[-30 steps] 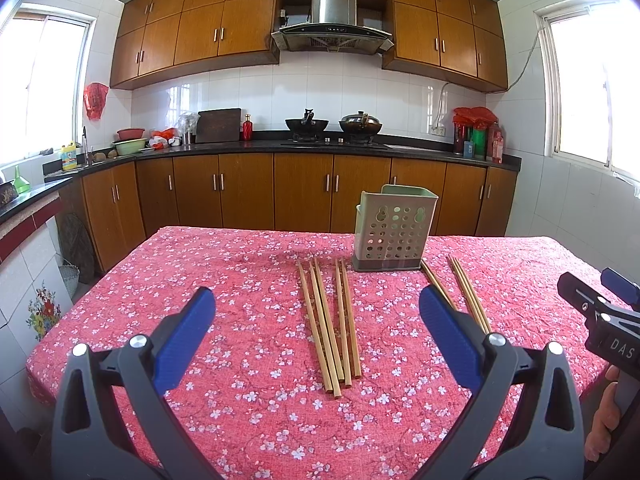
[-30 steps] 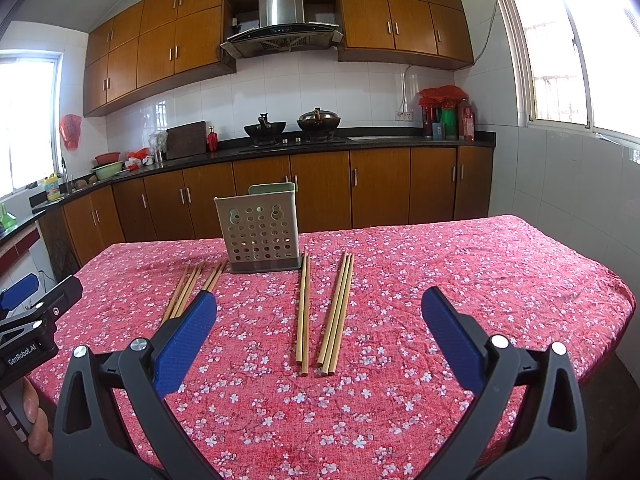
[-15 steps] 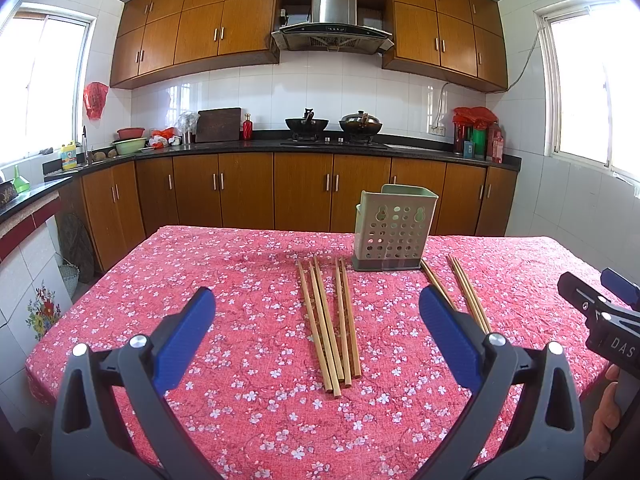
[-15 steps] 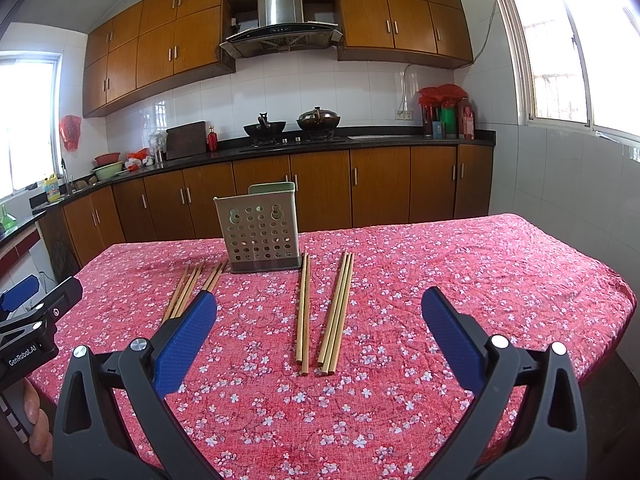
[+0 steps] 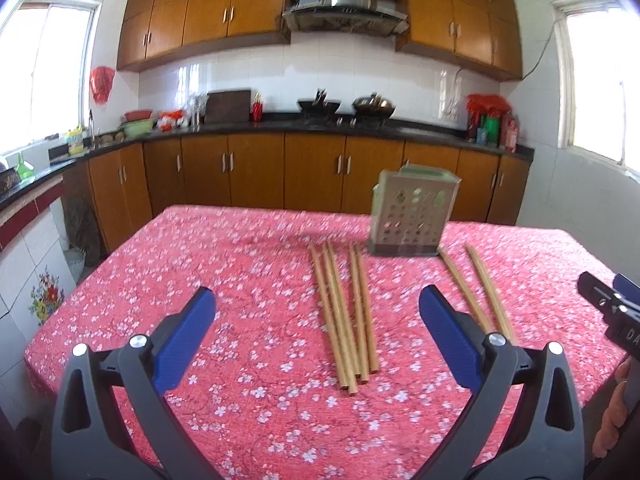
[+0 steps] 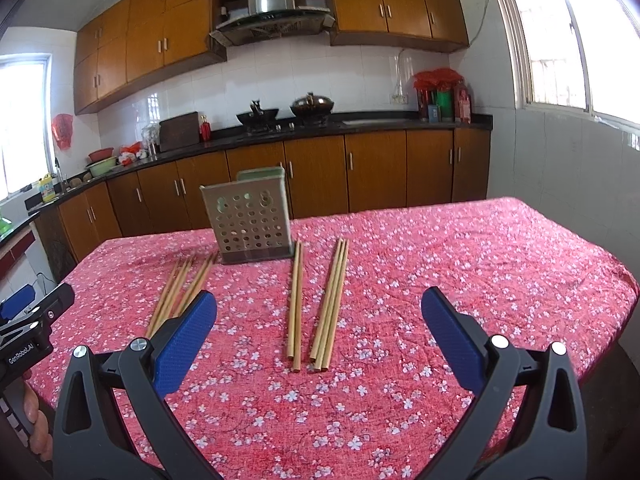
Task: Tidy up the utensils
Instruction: 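Grasp a bamboo chopstick with the right tool while the left tool grasps another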
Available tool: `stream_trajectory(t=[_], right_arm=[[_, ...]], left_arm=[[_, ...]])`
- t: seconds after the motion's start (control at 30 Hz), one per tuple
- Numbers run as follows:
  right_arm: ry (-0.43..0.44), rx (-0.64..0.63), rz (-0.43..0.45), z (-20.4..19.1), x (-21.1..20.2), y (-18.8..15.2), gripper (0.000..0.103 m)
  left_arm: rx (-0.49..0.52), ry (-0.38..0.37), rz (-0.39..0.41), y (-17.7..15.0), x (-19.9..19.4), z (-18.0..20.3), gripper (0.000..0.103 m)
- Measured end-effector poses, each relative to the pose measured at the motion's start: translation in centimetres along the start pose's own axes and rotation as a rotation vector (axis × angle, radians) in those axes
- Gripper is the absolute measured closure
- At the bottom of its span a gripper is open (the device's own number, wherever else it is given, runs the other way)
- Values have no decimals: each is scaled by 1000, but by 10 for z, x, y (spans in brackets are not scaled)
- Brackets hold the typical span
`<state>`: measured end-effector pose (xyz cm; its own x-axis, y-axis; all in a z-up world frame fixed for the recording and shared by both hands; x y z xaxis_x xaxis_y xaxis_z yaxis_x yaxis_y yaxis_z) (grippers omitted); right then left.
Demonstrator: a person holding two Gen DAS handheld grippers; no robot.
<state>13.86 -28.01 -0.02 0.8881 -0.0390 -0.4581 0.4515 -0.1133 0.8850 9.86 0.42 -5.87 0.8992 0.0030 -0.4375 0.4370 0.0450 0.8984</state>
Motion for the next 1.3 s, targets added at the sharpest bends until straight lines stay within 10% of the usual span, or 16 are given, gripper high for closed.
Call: stream_trajectory(t=[0.13, 0.3, 0.4, 0.9, 1.3], right_arm=[[-72, 11, -129, 18, 42, -4, 2], [-42, 47, -310, 27, 100, -20, 54], [3, 82, -405, 24, 124, -32, 65], [-53, -4, -463, 22, 156, -47, 93], [-45, 6, -457, 28, 162, -44, 93]], left_arm=[[-32, 38, -118, -2, 35, -19, 4], [-39, 59, -214, -9, 76, -35, 6], [-48, 45, -256, -14, 92, -39, 13], [-70, -88, -389, -33, 134, -18, 49], [-10, -78, -464, -51, 148, -7, 72]])
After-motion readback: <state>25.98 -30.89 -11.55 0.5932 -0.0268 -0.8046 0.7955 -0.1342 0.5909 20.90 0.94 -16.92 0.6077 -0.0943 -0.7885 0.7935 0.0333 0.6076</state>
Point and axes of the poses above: each gripper's, at about its wrist camera, not at the fingertips, and x roughly the way its jaws point, z to its right, y to its top, the point moved 8 cm from there along x, roughly the way its jaws point, and after that the axes turned 2 degrees about -y, right-handed, at the moved point
